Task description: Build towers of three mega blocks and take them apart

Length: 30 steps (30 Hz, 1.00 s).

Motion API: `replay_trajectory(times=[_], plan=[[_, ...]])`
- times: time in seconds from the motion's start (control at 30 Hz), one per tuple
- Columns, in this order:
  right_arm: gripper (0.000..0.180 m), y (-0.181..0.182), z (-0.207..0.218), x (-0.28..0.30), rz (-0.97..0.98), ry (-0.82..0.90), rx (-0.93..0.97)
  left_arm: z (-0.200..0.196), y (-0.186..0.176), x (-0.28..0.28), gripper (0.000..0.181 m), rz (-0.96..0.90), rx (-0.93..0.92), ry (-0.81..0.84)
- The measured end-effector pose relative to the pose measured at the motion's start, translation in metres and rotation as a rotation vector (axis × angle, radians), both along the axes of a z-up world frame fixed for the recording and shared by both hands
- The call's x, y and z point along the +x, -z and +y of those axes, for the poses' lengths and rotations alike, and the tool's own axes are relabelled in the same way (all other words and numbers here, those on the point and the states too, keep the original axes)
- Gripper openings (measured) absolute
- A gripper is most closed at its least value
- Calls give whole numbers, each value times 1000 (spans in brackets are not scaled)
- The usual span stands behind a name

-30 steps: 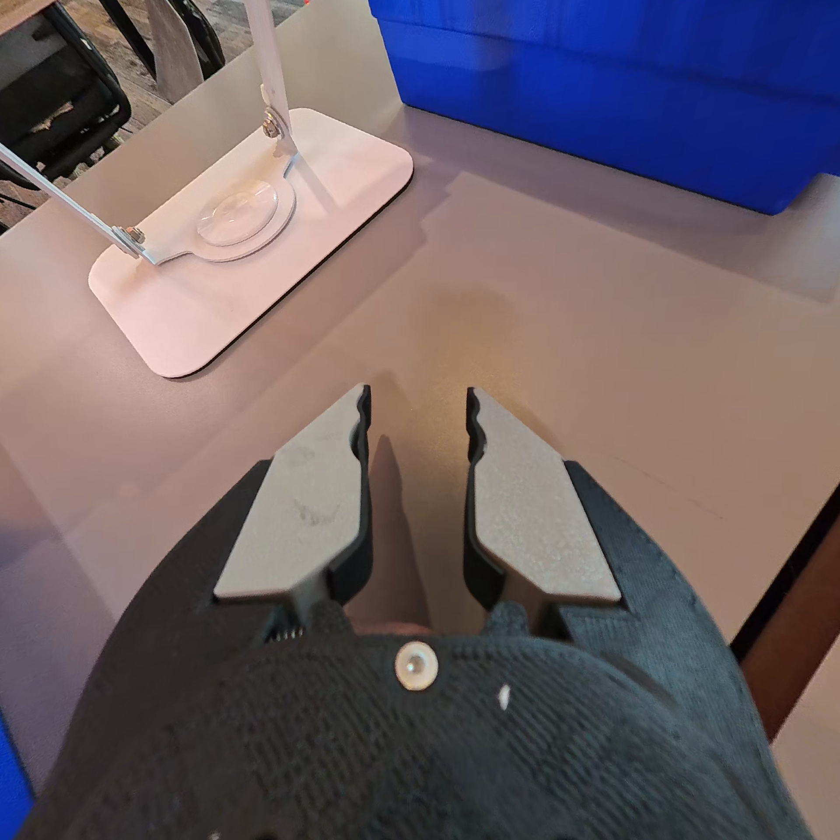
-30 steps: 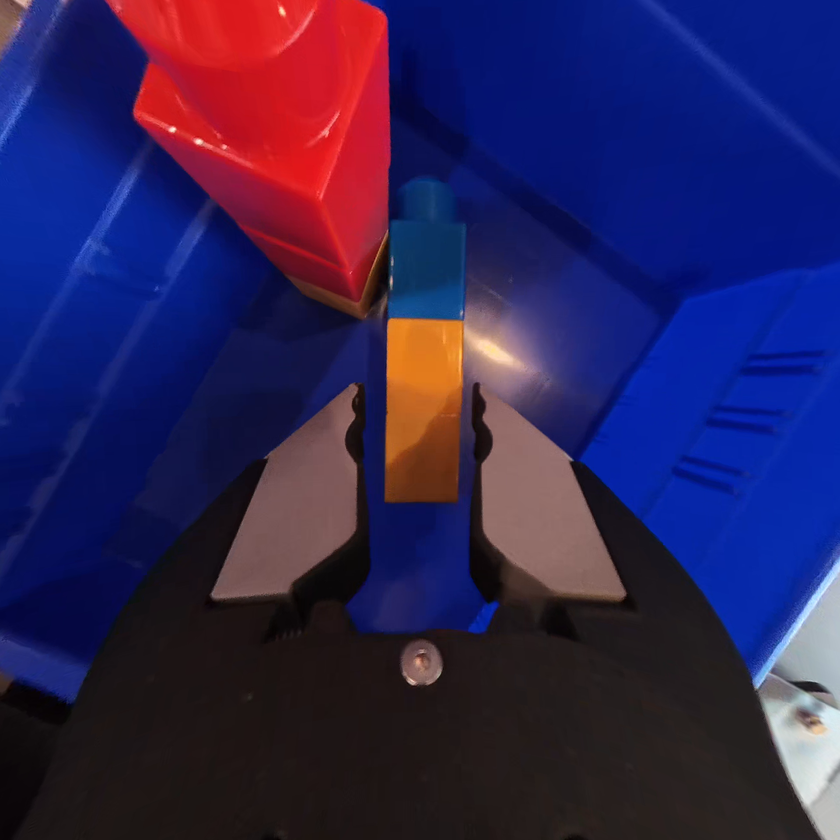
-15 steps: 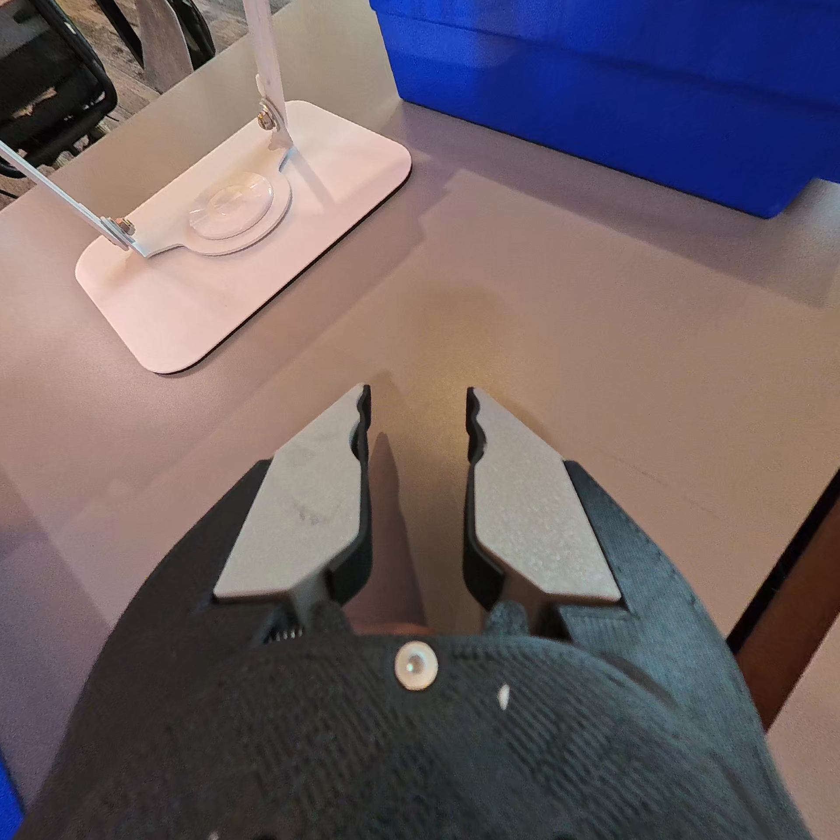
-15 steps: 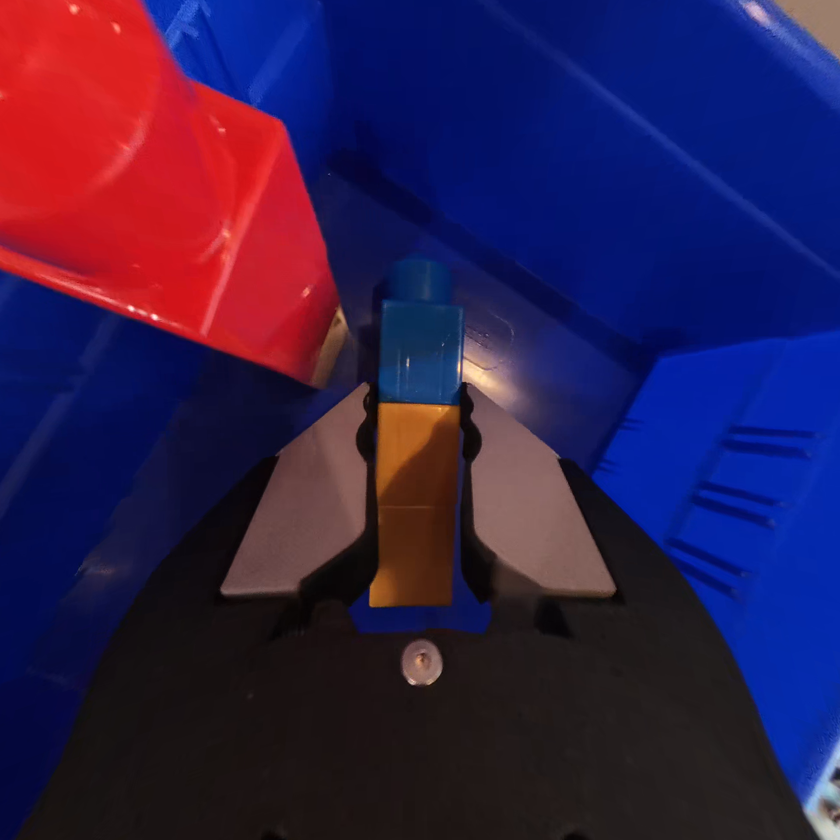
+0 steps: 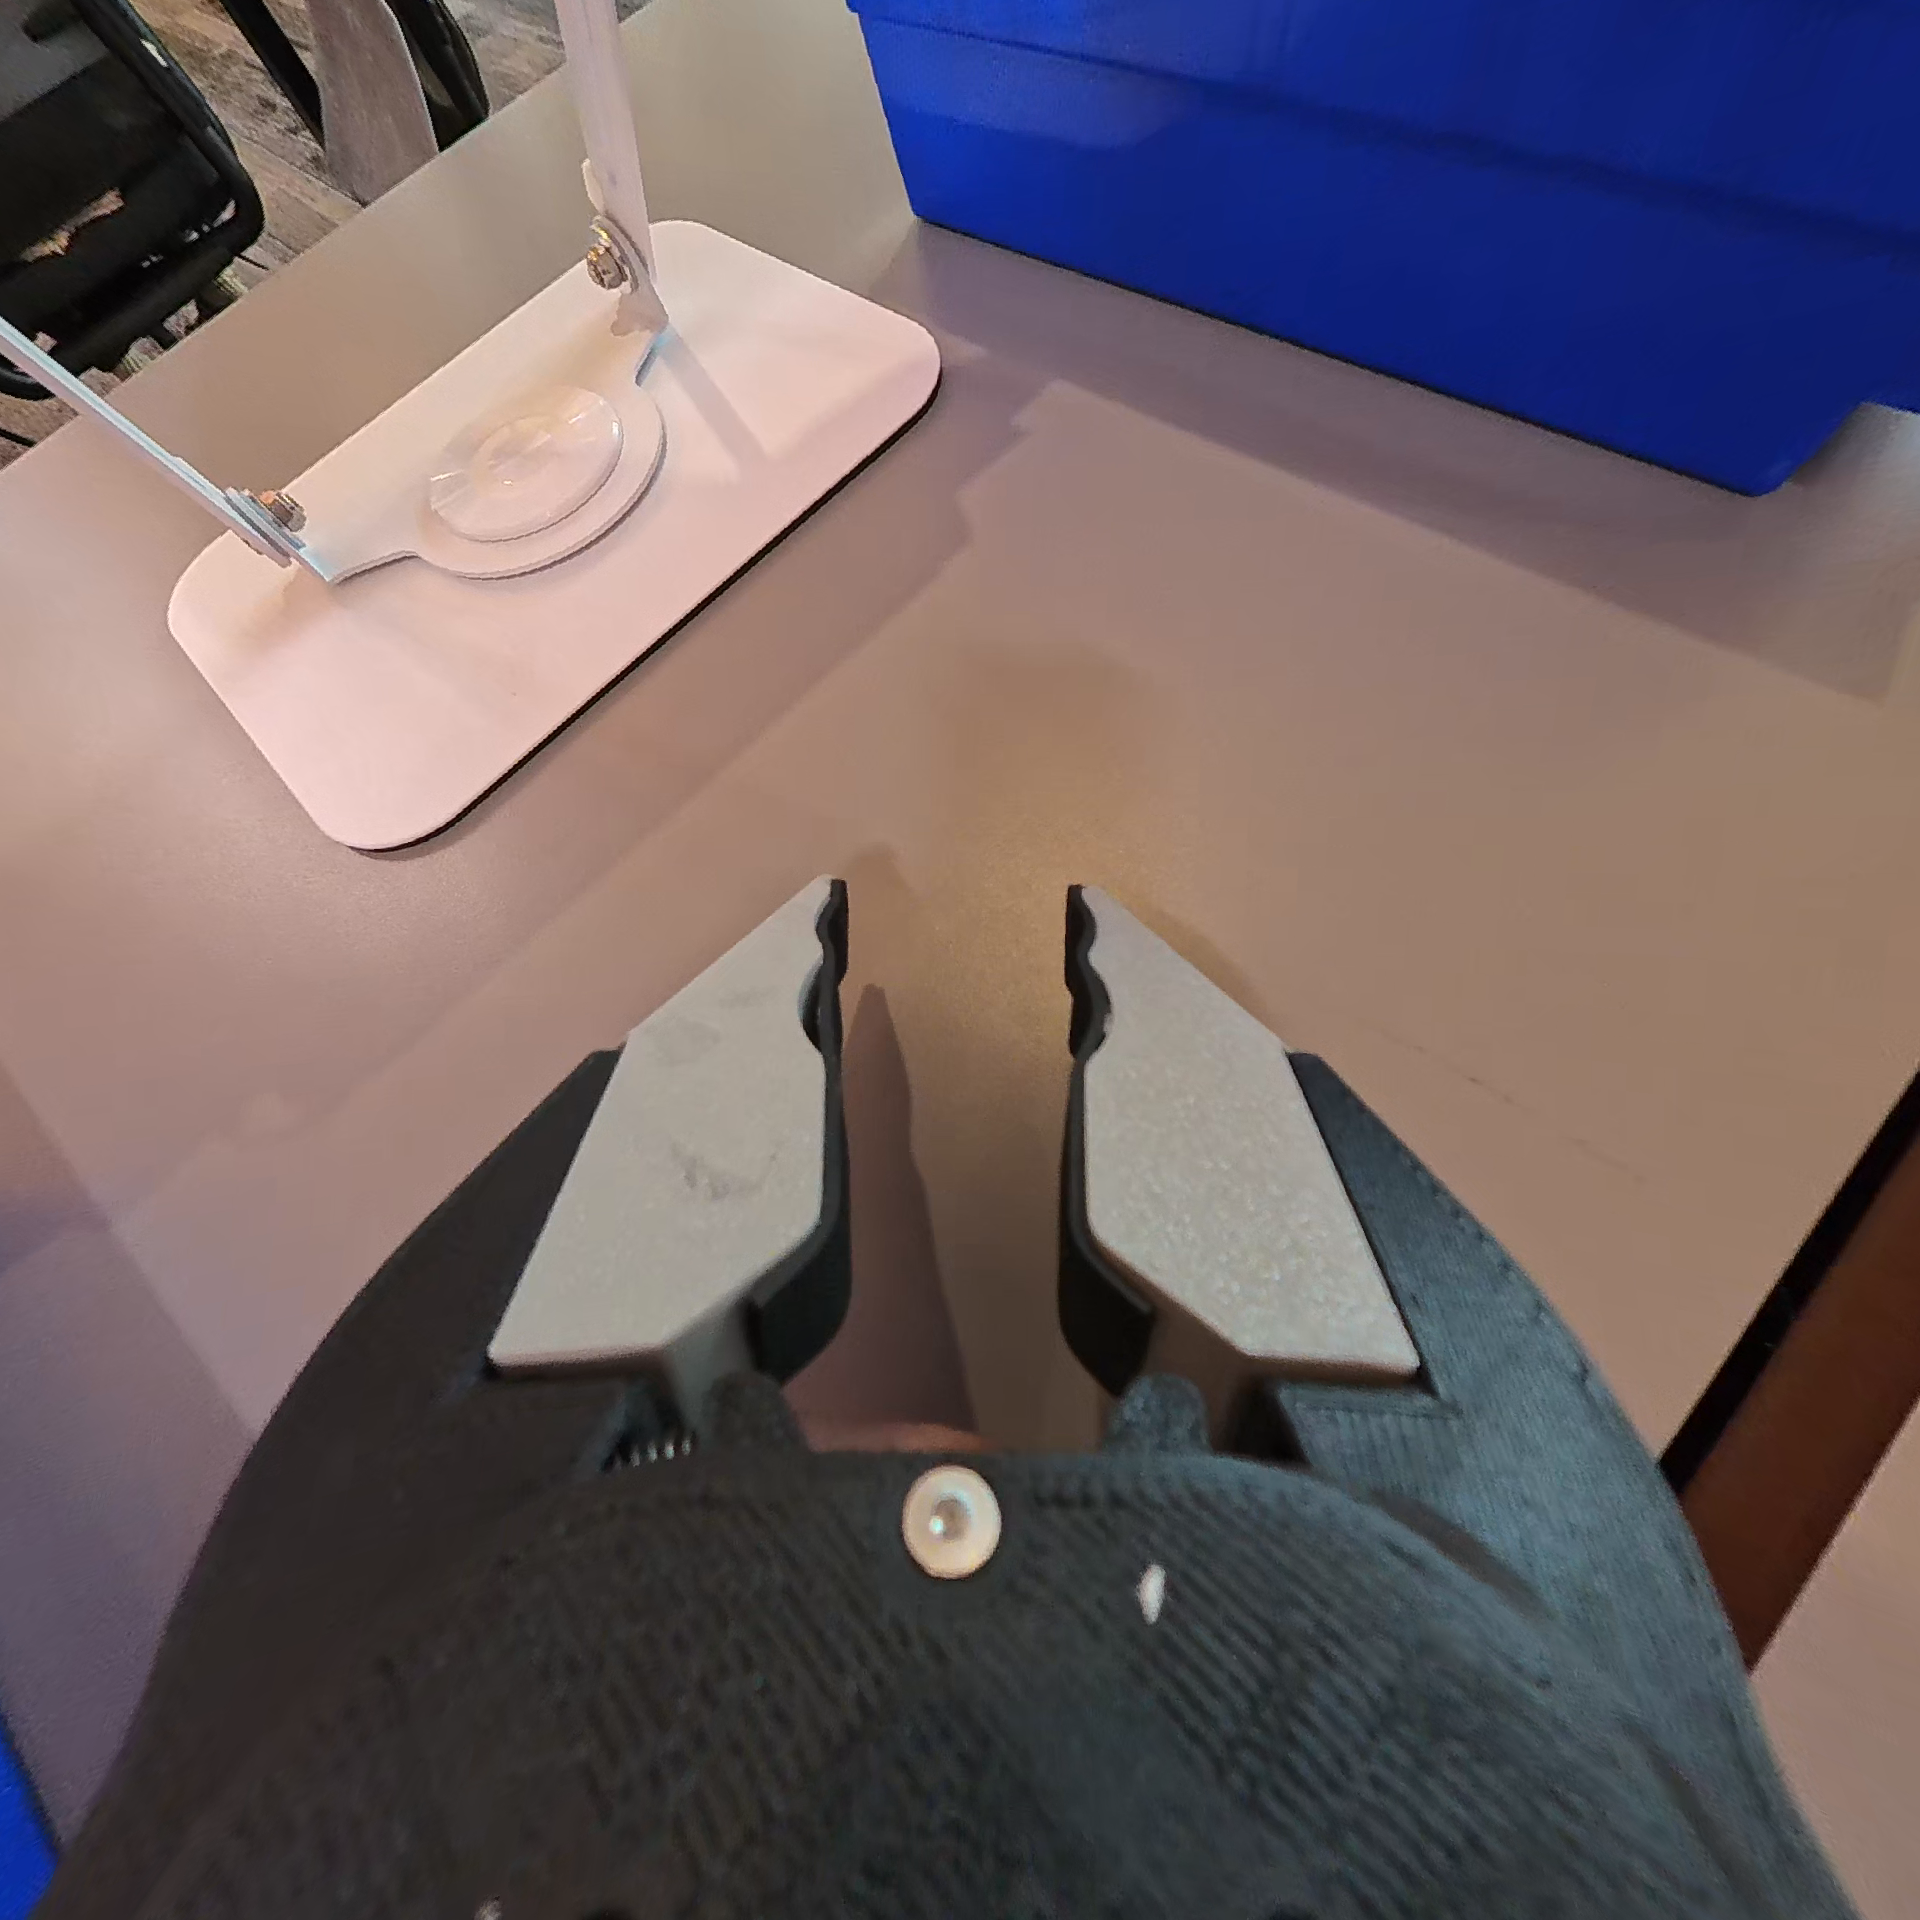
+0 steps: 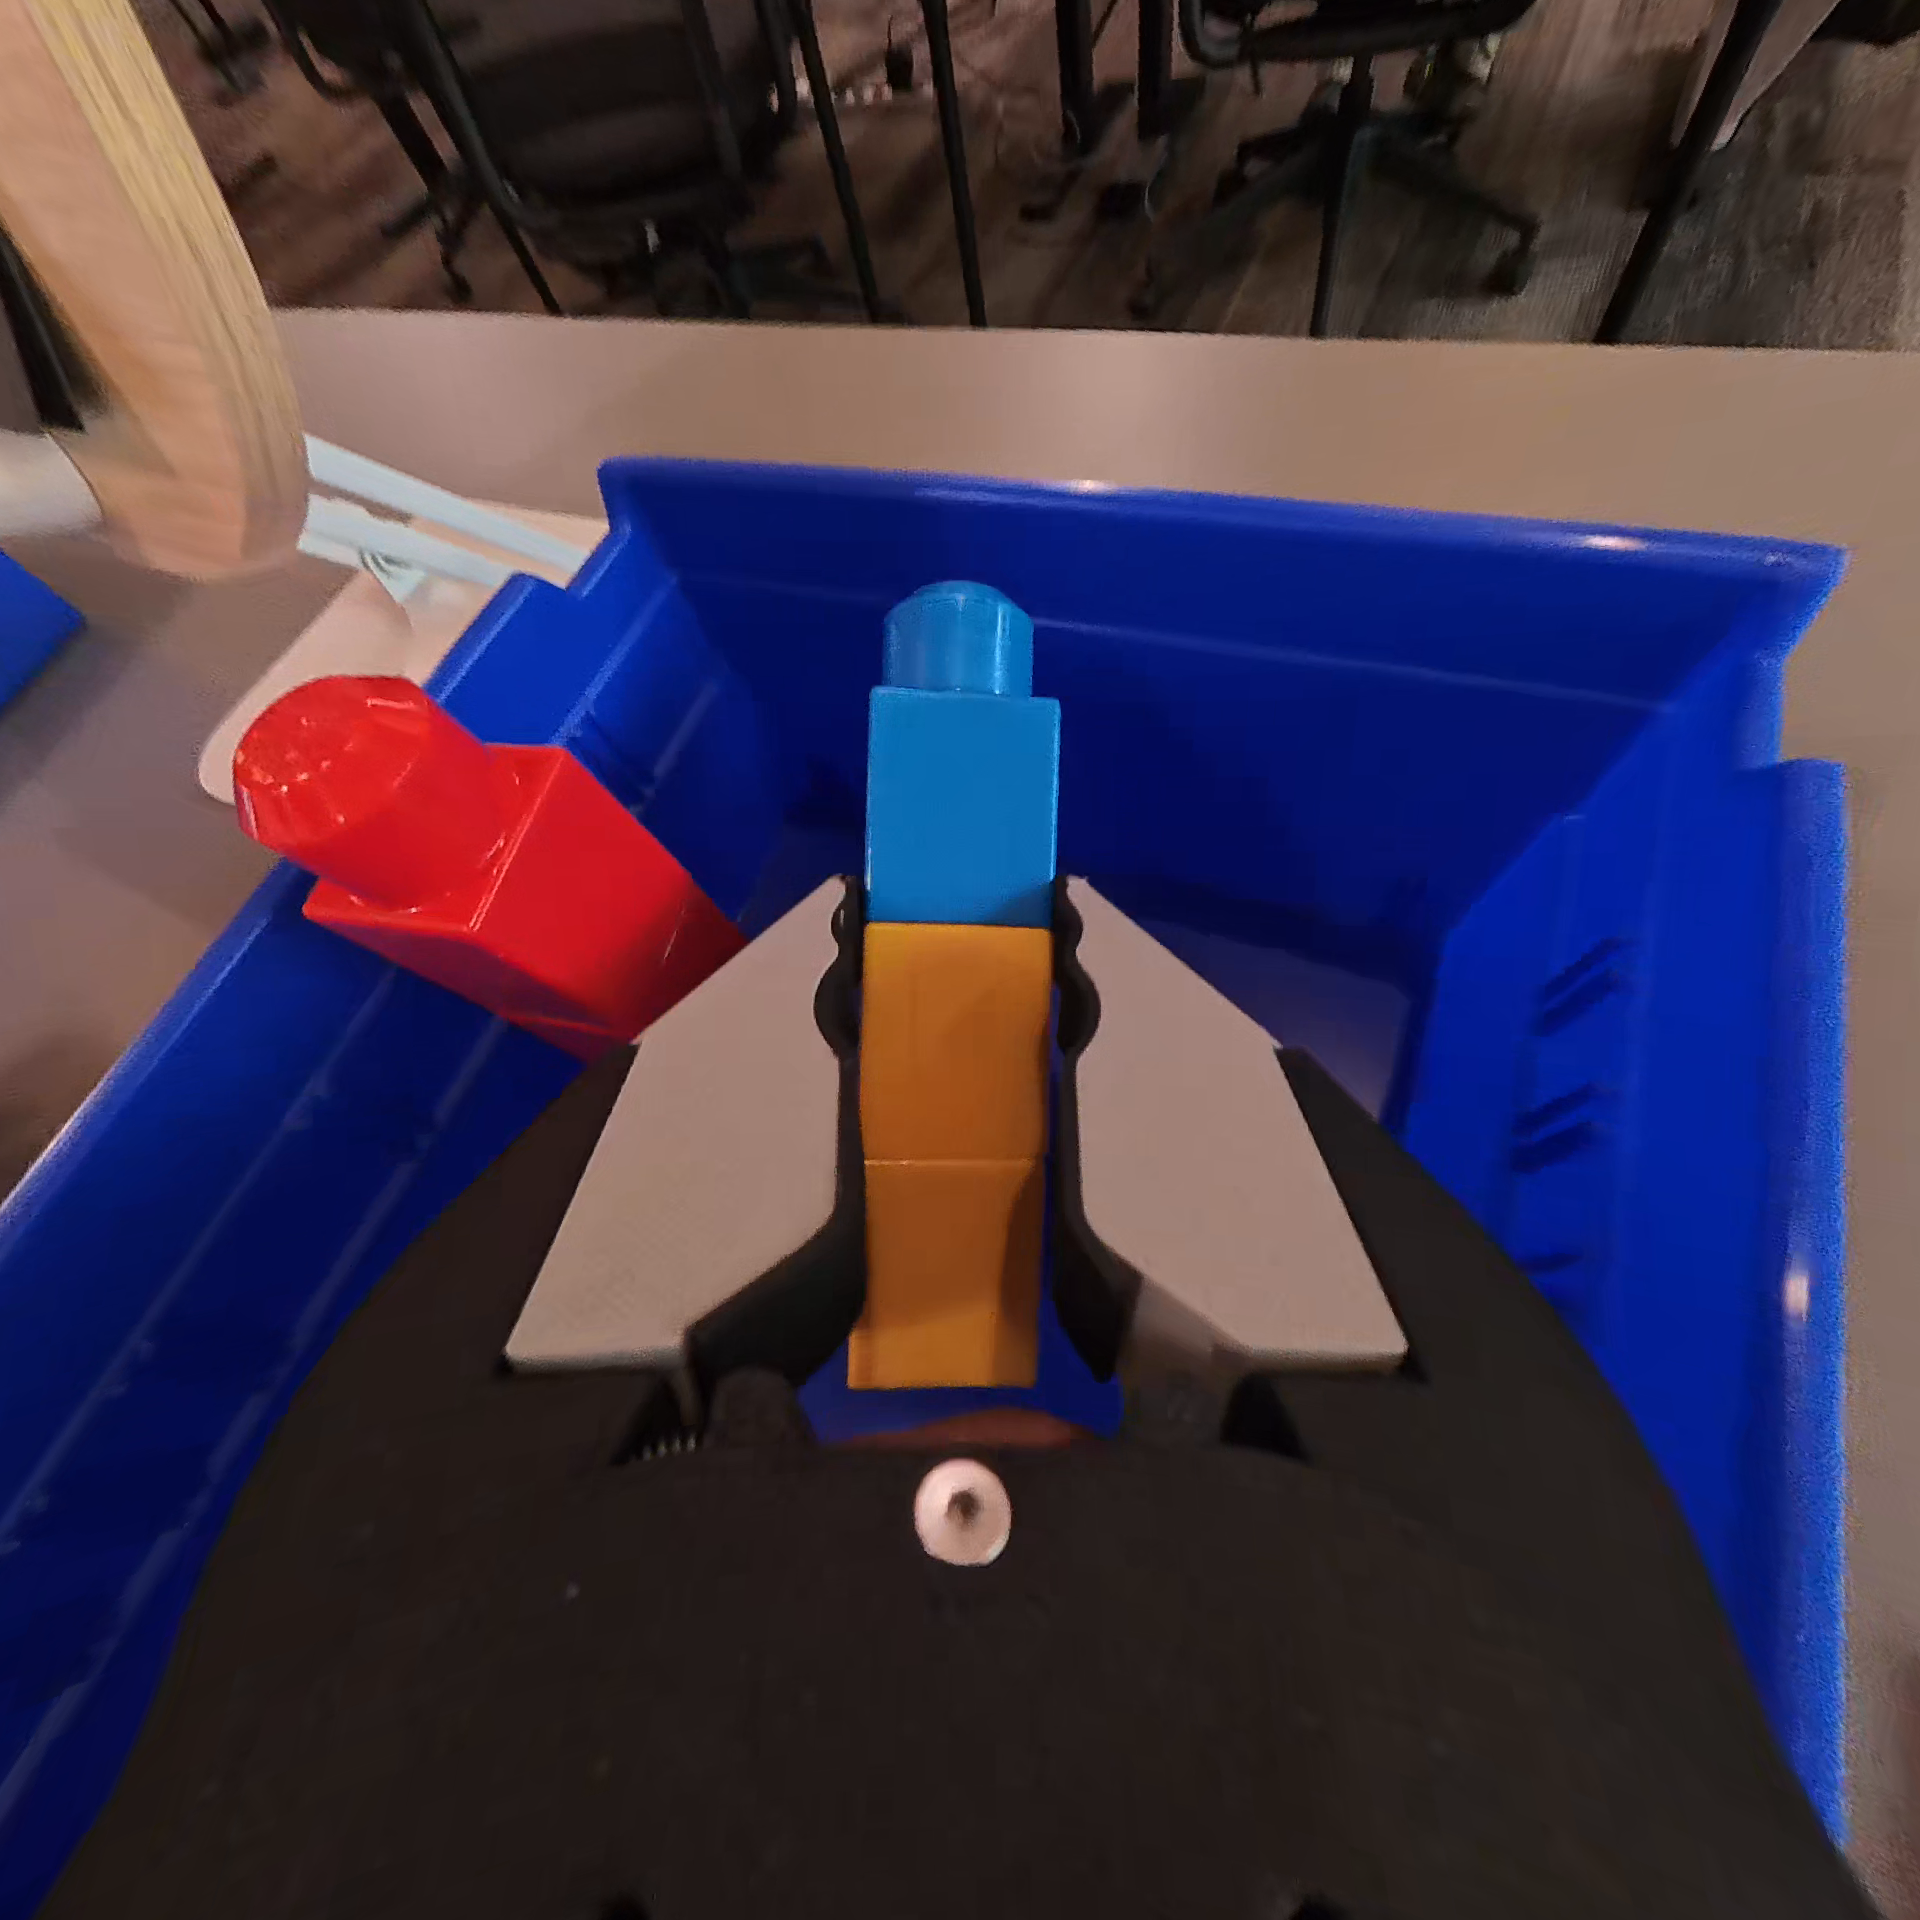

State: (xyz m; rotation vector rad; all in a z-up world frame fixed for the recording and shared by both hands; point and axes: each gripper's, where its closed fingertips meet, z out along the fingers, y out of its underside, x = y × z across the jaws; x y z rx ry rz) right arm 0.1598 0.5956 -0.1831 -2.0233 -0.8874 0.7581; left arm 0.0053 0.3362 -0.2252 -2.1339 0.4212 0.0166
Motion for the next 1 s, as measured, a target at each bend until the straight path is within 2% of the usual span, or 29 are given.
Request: replay_trajectory(times=[0.2,0.3,0.37,0.47,0.67,0.8,1.0], plan=[[34,-16,8,-7,130,5,94,0,0,0,40,0,-3,2],[34,-19,1,-19,203,-72,154,0,0,0,40,1,-2,3],[34,-16,-2,-21,185,-102,184,0,0,0,40,3,-1,2],[34,-4,-4,-20,124,-118,169,0,0,0,40,5,-1,2],[33,3,-4,-17,146,-111,91,0,1,1,40,4,-3,3],[33,22,-6,-7,16,-103,14,0,1,1,40,6,-2,3],[33,48,-30,28,-463,-123,-100,0,1,1,40,4,-3,5]])
